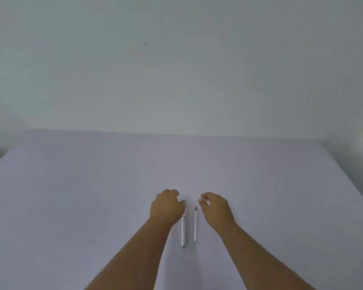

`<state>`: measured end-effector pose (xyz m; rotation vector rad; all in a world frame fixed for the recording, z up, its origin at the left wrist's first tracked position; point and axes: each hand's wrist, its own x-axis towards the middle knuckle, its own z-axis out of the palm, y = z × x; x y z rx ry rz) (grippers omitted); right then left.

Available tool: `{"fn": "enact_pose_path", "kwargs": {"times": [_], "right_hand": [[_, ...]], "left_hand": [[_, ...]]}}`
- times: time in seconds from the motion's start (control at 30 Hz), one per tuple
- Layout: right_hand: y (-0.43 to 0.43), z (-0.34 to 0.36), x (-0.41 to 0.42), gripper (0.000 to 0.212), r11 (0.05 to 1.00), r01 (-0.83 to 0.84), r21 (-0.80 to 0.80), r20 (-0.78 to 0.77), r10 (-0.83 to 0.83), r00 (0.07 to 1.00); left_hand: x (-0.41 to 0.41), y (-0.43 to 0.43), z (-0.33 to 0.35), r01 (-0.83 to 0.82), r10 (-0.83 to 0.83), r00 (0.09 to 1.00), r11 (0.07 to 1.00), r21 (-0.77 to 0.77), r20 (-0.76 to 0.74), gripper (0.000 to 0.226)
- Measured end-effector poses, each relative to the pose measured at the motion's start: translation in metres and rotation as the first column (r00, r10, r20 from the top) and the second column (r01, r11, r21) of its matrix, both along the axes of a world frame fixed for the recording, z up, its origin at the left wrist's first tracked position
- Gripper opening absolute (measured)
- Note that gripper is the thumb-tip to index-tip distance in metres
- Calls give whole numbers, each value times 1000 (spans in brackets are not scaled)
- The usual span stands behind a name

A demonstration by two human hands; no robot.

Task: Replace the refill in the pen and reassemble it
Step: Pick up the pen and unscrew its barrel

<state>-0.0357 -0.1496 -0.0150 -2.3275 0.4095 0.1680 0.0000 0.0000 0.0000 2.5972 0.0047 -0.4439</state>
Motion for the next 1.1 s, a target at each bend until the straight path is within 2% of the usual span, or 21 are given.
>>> {"fn": "enact_pose_path", "kwargs": {"times": [0.2, 0.37, 0.47, 0.53, 0.67, 0.77, 0.83, 0.87, 0.97, 1.03, 1.1], "right_hand": [[2, -34, -4, 21, 1000, 12, -29, -44, -13, 999], [6, -39, 1, 18, 999, 10, -35, -43, -11, 999], [13, -37, 7, 24, 996, 64, 60, -102, -58, 993], [16, -31, 14, 32, 976, 135, 170, -151, -110, 982], [14, -20, 26, 30, 890, 296, 346, -222, -229, 948], [10, -23, 28, 33, 827, 419, 375, -241, -350, 905], [0, -21, 32, 31, 818, 473, 328, -200, -429, 881], [-7, -19, 34, 31, 842, 457, 287, -170, -424, 889], [-26, -17, 34, 29, 979, 204, 24, -163, -198, 967], [-26, -21, 27, 30, 989, 55, -140, -231, -87, 969], [-22, -28, 17, 32, 978, 1, -211, -261, -57, 964]], "left_hand": [[-19, -7, -42, -105, 115, 966, 993, 53, -232, 29], [-18, -11, -47, -176, 172, 960, 984, 2, -223, 14], [-18, -14, -45, -167, 149, 975, 980, -106, -163, 24], [-19, -17, -45, -127, 104, 986, 975, -185, -132, 22], [-16, -24, -40, -12, -13, 994, 972, -234, -105, 17], [-10, -25, -36, 38, -78, 986, 966, -255, -149, 17], [-11, -23, -38, 92, -129, 977, 973, -211, -170, 18], [-13, -21, -41, 81, -120, 977, 974, -211, -176, 17], [-17, -16, -48, -4, -35, 987, 970, -243, -156, 16], [-17, -15, -49, -39, 0, 990, 963, -268, -142, 18], [-17, -15, -47, -49, 10, 991, 957, -285, -137, 21]]}}
